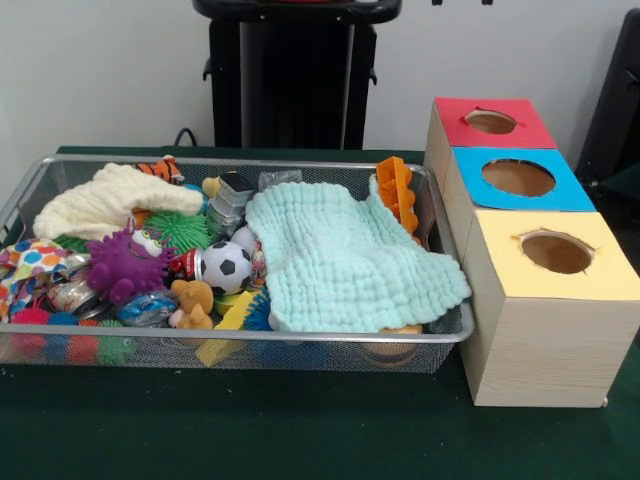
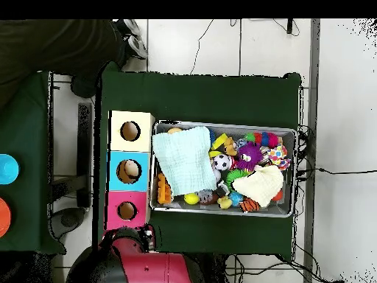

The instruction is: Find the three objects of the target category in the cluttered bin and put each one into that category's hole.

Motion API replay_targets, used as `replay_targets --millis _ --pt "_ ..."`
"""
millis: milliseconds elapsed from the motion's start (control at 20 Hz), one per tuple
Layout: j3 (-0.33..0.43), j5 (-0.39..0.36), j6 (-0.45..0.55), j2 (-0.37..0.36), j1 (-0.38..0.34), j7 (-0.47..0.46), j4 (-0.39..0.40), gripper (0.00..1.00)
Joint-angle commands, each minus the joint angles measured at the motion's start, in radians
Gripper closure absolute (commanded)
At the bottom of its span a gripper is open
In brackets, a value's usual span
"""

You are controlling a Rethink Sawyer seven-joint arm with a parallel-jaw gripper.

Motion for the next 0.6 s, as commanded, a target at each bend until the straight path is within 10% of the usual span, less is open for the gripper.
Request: replay_targets --millis 50,600 --pt "-0.002 0.011 0.017 -0.017 -0.001 0.149 0.061 0.0" --pt "-0.031 -0.017 -0.02 -0.008 -0.032 0.15 0.046 0.0"
